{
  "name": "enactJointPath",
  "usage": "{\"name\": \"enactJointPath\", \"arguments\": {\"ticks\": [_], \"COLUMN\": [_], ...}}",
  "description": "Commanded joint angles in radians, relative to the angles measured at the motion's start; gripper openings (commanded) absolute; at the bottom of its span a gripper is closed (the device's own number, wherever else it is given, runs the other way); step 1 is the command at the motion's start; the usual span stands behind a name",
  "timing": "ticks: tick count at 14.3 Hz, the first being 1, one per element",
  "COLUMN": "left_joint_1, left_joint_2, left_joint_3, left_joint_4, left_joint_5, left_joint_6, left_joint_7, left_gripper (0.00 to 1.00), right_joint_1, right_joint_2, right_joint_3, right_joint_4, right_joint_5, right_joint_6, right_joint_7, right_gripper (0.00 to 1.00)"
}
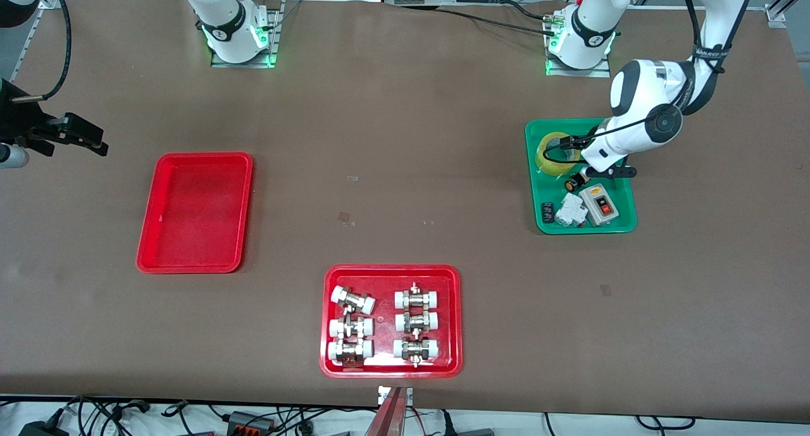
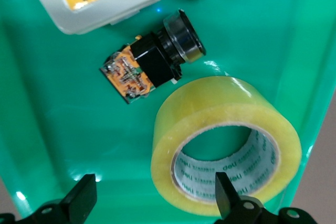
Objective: Left arm passes tape to right arm into tray
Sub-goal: 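Close the left gripper on the yellow tape roll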
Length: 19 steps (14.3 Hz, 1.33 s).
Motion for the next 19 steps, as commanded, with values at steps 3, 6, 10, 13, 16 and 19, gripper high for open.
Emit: {"name": "enactJointPath", "arguments": {"ticks": [3, 6, 10, 13, 16, 19], "left_joint_1": [0.001, 0.001, 0.003, 0.009, 0.009, 0.000], "left_joint_2": [0.009, 0.009, 0.007, -0.008, -0.057, -0.086], "left_joint_3": [-0.006, -0.006, -0.006, -0.004, -0.004, -0.010], "left_joint_4": [0.001, 0.002, 0.007, 0.028, 0.129, 0.281], "left_joint_5": [-0.049, -0.075, -0.077, -0.075, -0.075, -0.075], "left_joint_6": [0.008, 0.002, -0.003, -0.036, -0.192, -0.378], "left_joint_7": [-0.003, -0.002, 0.005, 0.026, 0.029, 0.024], "left_gripper": [0.49, 0.25, 0.01, 0.01, 0.01, 0.02], "right_joint_1": [-0.011, -0.011, -0.011, -0.011, -0.011, -0.009], "right_joint_2": [-0.008, -0.008, -0.008, -0.008, -0.008, -0.011], "right_joint_3": [0.008, 0.008, 0.008, 0.008, 0.008, 0.008], "right_joint_4": [-0.006, -0.006, -0.006, -0.006, -0.006, -0.005], "right_joint_5": [-0.003, -0.003, -0.003, -0.003, -0.003, 0.002], "right_joint_6": [0.002, 0.001, -0.001, -0.004, -0.007, -0.010], "right_joint_7": [0.000, 0.000, 0.000, -0.001, -0.004, -0.013], "right_gripper": [1.00, 1.00, 1.00, 1.00, 1.00, 1.00]}}
